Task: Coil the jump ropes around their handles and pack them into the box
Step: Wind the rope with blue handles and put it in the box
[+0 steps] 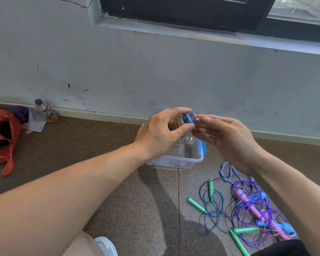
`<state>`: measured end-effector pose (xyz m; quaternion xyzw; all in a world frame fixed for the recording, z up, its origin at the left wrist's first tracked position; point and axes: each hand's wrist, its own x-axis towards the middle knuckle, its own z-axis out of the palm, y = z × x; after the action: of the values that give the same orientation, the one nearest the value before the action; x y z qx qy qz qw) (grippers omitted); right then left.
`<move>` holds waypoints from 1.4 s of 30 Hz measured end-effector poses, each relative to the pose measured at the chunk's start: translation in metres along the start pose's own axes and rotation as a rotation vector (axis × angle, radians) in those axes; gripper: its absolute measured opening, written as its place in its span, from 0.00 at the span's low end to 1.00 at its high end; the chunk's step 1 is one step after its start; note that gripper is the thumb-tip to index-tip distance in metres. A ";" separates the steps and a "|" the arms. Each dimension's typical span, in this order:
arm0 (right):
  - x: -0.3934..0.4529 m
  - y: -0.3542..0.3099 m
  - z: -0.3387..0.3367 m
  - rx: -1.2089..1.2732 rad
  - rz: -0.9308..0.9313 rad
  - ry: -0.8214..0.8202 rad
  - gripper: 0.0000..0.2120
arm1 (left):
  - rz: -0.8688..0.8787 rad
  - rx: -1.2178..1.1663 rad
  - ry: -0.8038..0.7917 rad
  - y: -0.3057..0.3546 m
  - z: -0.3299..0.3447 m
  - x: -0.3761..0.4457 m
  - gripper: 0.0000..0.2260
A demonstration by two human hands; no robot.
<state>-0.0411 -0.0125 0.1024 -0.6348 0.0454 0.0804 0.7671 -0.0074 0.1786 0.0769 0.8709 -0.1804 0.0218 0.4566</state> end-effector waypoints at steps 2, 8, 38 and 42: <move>-0.001 0.002 0.005 -0.001 0.015 0.026 0.13 | 0.069 0.167 0.038 0.002 0.001 -0.003 0.20; -0.003 0.003 0.014 0.120 0.017 0.151 0.09 | 0.123 0.260 0.128 0.009 0.006 -0.008 0.26; 0.002 0.006 0.007 -0.364 -0.182 0.154 0.04 | -0.001 0.250 -0.026 0.004 0.008 -0.006 0.19; 0.002 0.004 0.001 -0.630 -0.242 0.101 0.04 | -0.011 0.234 -0.049 0.008 0.011 -0.006 0.17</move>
<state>-0.0400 -0.0105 0.0982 -0.8446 -0.0194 -0.0330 0.5340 -0.0168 0.1676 0.0758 0.9195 -0.1829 0.0188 0.3476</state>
